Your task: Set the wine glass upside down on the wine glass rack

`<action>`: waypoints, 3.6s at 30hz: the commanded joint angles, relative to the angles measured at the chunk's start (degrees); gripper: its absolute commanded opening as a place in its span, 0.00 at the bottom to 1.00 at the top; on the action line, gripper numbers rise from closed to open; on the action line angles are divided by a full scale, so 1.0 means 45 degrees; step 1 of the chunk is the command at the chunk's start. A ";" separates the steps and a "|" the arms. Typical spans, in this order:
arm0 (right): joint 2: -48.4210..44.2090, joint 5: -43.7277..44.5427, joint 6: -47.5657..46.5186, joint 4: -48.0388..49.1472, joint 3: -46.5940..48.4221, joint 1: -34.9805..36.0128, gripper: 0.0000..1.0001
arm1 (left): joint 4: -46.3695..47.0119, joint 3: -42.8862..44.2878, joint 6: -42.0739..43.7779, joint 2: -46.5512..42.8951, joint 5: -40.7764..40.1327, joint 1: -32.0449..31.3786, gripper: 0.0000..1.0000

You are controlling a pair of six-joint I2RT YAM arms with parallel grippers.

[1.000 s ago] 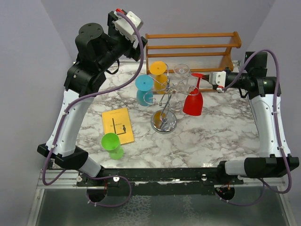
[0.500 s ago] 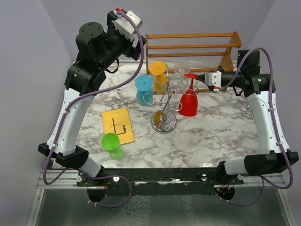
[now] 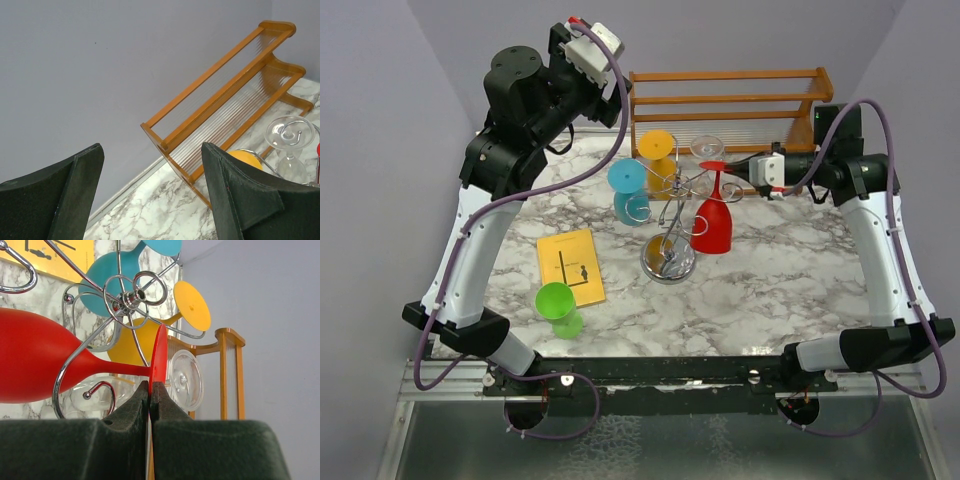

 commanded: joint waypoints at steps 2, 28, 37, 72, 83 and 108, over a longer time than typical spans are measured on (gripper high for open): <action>-0.0439 -0.0564 0.0105 -0.0840 0.0560 0.0068 0.01 | 0.0149 0.0364 0.0132 0.0043 -0.0122 0.0052 0.82; -0.1894 0.2857 0.1841 -0.0174 -0.0293 0.0070 0.01 | 0.0043 -0.0040 0.0258 -0.0364 0.0172 0.0072 0.82; -0.1845 0.3400 0.1849 0.0070 -0.0527 0.0060 0.01 | 0.0004 -0.0151 0.0310 -0.0501 0.0191 0.0072 0.83; -0.1505 0.3232 0.1557 0.0113 -0.1116 0.0071 0.17 | -0.0182 -0.0370 0.0634 -0.0596 0.0191 0.0101 0.83; -0.1632 0.4050 0.1375 0.0075 -0.1209 0.0070 0.22 | -0.0288 -0.0691 0.0778 -0.0762 0.0194 0.0133 0.83; -0.2414 1.0854 0.5245 0.3787 -0.4154 0.0051 0.47 | -0.0631 -0.1587 0.1272 -0.1207 0.0170 0.0257 0.84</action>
